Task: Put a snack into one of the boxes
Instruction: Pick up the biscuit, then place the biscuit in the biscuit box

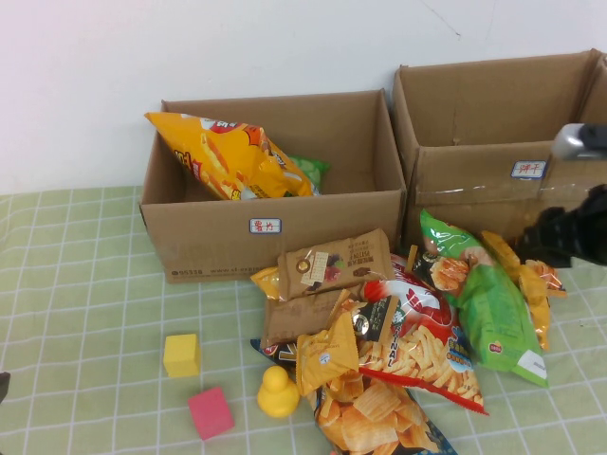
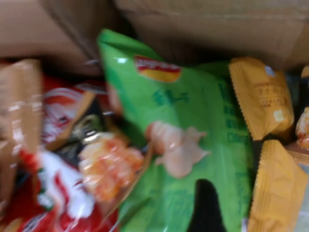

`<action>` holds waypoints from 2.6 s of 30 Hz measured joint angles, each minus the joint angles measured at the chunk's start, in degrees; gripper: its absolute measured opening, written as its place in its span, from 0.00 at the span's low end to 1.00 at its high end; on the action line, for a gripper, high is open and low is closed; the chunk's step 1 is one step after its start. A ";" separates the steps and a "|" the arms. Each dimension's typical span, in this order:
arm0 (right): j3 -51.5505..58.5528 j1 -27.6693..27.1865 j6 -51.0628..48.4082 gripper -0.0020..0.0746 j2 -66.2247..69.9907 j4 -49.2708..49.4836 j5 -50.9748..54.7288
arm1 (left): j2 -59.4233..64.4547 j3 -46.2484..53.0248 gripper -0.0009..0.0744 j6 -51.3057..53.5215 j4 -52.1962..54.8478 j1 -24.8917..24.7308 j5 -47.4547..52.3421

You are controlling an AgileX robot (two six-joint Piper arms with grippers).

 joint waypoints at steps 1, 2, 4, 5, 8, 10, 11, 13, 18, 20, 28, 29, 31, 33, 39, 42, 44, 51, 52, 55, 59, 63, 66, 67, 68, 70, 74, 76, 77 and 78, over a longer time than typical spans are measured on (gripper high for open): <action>-1.39 -0.32 0.37 0.61 1.54 -0.14 0.66 | 0.00 0.00 0.01 0.00 0.00 0.00 -0.14; -2.58 -0.59 0.79 0.63 3.36 -0.28 1.47 | 0.00 0.00 0.01 0.00 -0.02 0.00 -0.27; -4.23 -0.79 1.05 0.66 6.55 -0.77 2.38 | 0.00 0.00 0.01 -0.08 -0.13 0.00 -0.37; -4.85 -0.79 1.19 0.66 7.90 -1.23 2.51 | 0.00 0.00 0.01 -0.19 -0.13 0.00 -0.34; -5.68 -0.79 1.30 0.67 10.93 -2.57 3.45 | 0.00 0.00 0.01 -0.14 -0.13 0.00 -0.49; -5.80 -0.79 1.39 0.67 12.33 -4.17 3.94 | 0.00 0.00 0.01 -0.23 -0.13 0.00 -0.49; -5.80 -0.79 1.55 0.67 12.94 -5.31 4.37 | 0.00 0.00 0.01 -0.23 -0.13 0.00 -0.74; -5.80 -0.79 2.36 0.67 13.84 -7.91 5.10 | 0.00 0.00 0.01 -0.23 -0.13 0.00 -0.86; -5.80 -1.93 8.61 0.67 14.26 -14.13 6.45 | 0.00 0.00 0.01 -0.29 -0.13 0.00 -1.30; -5.89 -2.29 9.97 0.67 14.37 -15.28 6.45 | 0.00 0.00 0.01 -0.37 -0.13 0.00 -1.39; -6.37 -2.43 10.29 0.61 18.43 -15.57 5.83 | 0.00 0.00 0.01 -0.42 -0.24 0.00 -2.75; -6.37 -2.43 10.18 0.57 18.76 -15.57 5.73 | 0.00 0.00 0.01 -0.42 -0.24 0.00 -2.80; -6.37 -2.43 9.76 0.49 19.06 -15.57 5.12 | 0.00 0.00 0.01 -0.42 -0.33 0.00 -2.88; -6.66 -2.43 9.50 0.42 19.14 -15.57 4.58 | 0.00 0.00 0.01 -0.42 -0.33 0.00 -2.88; -7.81 -2.43 8.90 0.32 19.18 -14.49 5.10 | 0.00 0.00 0.01 -0.42 -0.33 0.00 -2.88; -8.60 -2.43 8.41 0.32 19.18 -12.69 6.82 | 0.00 0.00 0.01 -0.42 -0.33 0.00 -3.00; -9.23 -2.43 8.17 0.32 18.69 -11.68 7.94 | 0.00 0.00 0.01 -0.60 -0.33 0.00 -3.00; -10.31 -0.80 6.33 0.32 12.31 -8.97 10.83 | 0.00 0.00 0.01 -0.60 -0.33 0.00 -3.00; -10.31 -0.68 5.74 0.32 11.00 -8.42 11.39 | 0.00 0.00 0.01 -0.60 -0.33 0.00 -3.00; -10.31 -0.30 3.65 0.32 6.88 -5.37 12.89 | 0.00 0.00 0.01 -0.60 -0.74 0.00 -3.07; -10.31 -0.19 -0.90 0.32 1.68 0.71 14.01 | 0.00 0.00 0.01 -0.60 -1.14 0.00 -3.07; -10.82 -0.19 -8.09 0.32 -3.28 8.53 13.88 | 0.00 0.00 0.01 -0.60 -1.39 0.00 -3.07; -12.48 -0.19 -14.04 0.32 -4.62 13.68 11.12 | 0.00 0.00 0.01 -0.60 -1.90 0.00 -3.07; -13.24 -0.19 -15.46 0.32 -4.60 14.88 9.49 | 0.00 0.00 0.01 -0.60 -2.16 0.00 -3.07; -13.88 -0.19 -16.19 0.32 -4.60 15.58 7.62 | 0.00 0.00 0.01 -0.60 -2.28 0.00 -3.07; -15.60 -0.19 -18.15 0.32 -3.79 16.99 3.85 | 0.00 0.00 0.01 -0.60 -2.47 0.00 -3.07; -19.18 -0.19 -19.72 0.32 -0.28 18.52 -2.73 | 0.00 0.00 0.01 -0.60 -2.47 0.00 -3.07; -21.34 -0.19 -20.53 0.32 2.55 18.76 -5.72 | 0.00 0.00 0.01 -0.60 -2.47 0.00 -3.07; -22.28 -0.19 -20.77 0.32 3.87 18.88 -6.73 | 0.00 0.00 0.01 -0.60 -2.47 0.00 -3.07; -23.54 -0.19 -20.92 0.32 5.65 18.99 -7.68 | 0.00 0.00 0.01 -0.60 -2.47 0.00 -3.07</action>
